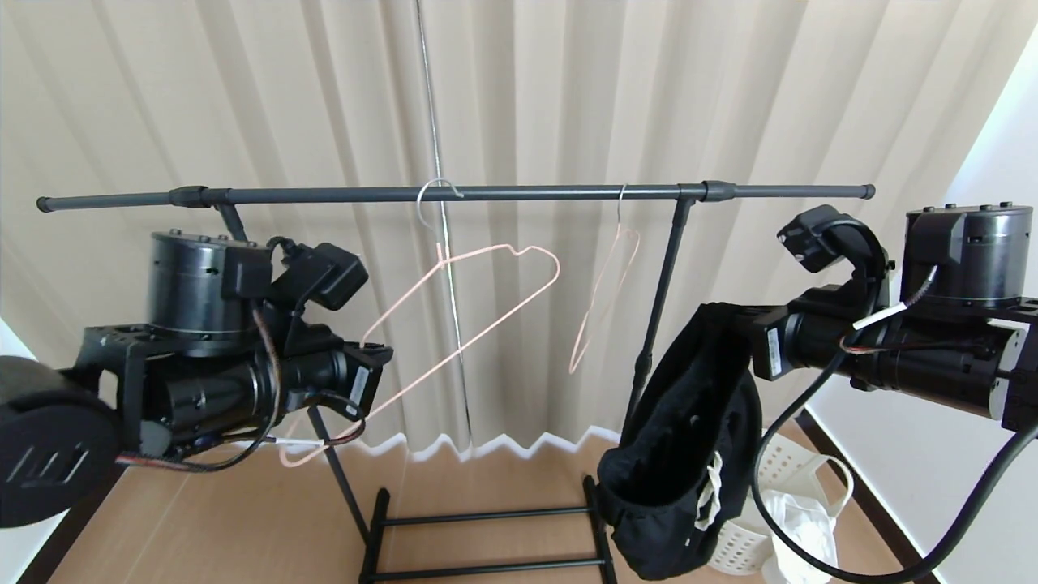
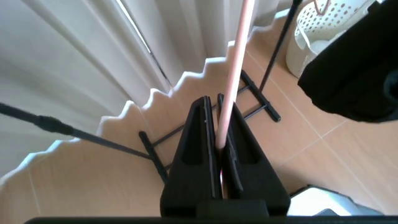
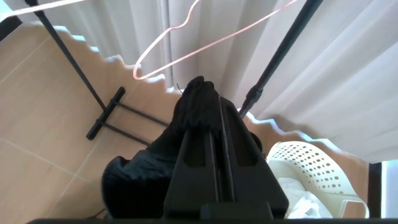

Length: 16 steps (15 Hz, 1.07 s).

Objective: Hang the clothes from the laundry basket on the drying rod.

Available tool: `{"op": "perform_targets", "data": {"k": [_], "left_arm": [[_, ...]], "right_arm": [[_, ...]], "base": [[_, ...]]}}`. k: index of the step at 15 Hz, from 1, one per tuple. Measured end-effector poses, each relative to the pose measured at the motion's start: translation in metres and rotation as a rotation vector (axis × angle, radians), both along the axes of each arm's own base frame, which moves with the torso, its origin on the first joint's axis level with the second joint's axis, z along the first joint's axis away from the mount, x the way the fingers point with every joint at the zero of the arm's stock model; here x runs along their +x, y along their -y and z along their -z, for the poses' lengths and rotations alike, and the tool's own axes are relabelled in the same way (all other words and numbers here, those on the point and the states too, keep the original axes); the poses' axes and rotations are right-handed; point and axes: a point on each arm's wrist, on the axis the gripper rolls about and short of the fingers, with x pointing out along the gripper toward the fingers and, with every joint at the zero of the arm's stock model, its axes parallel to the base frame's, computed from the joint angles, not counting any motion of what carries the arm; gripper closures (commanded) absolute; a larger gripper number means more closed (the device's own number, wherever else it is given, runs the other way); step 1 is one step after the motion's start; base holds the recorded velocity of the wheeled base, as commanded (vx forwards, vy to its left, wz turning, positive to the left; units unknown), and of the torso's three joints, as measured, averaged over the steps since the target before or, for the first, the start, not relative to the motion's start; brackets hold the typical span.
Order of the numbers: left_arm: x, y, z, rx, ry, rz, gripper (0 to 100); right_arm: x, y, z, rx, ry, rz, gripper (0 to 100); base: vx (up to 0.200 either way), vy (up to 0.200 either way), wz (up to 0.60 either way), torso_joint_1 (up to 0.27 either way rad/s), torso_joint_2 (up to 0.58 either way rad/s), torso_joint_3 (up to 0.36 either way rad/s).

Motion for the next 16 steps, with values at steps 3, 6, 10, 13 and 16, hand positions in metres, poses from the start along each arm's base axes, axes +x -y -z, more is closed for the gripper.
{"op": "perform_targets", "data": {"k": [3,6,10,13,16], "left_arm": [[-0.034,-0.012,-0.001,-0.038,0.036,0.088,100],[-0.064,-0.021,-0.004,-0.062,0.075,0.22,100],[-0.079,-0.015,-0.006,-0.052,0.109,0.337,100],[-0.079,-0.004,-0.003,-0.048,0.093,0.387,100],[-0.071,0.01,0.006,-0.031,0.05,0.423,100]], "right_arm": [[0.002,-0.003,-0.001,-0.043,0.024,0.101,100],[0.006,-0.006,-0.002,-0.075,0.041,0.184,100],[0.009,-0.008,-0.005,-0.074,0.057,0.202,100],[0.01,-0.008,-0.007,-0.069,0.063,0.203,100],[0.01,-0.009,-0.008,-0.069,0.065,0.2,100]], "base": [[0.0,0.0,0.0,0.0,0.0,0.0],[0.0,0.0,0.0,0.0,0.0,0.0],[0.0,0.0,0.0,0.0,0.0,0.0],[0.0,0.0,0.0,0.0,0.0,0.0],[0.0,0.0,0.0,0.0,0.0,0.0]]}}
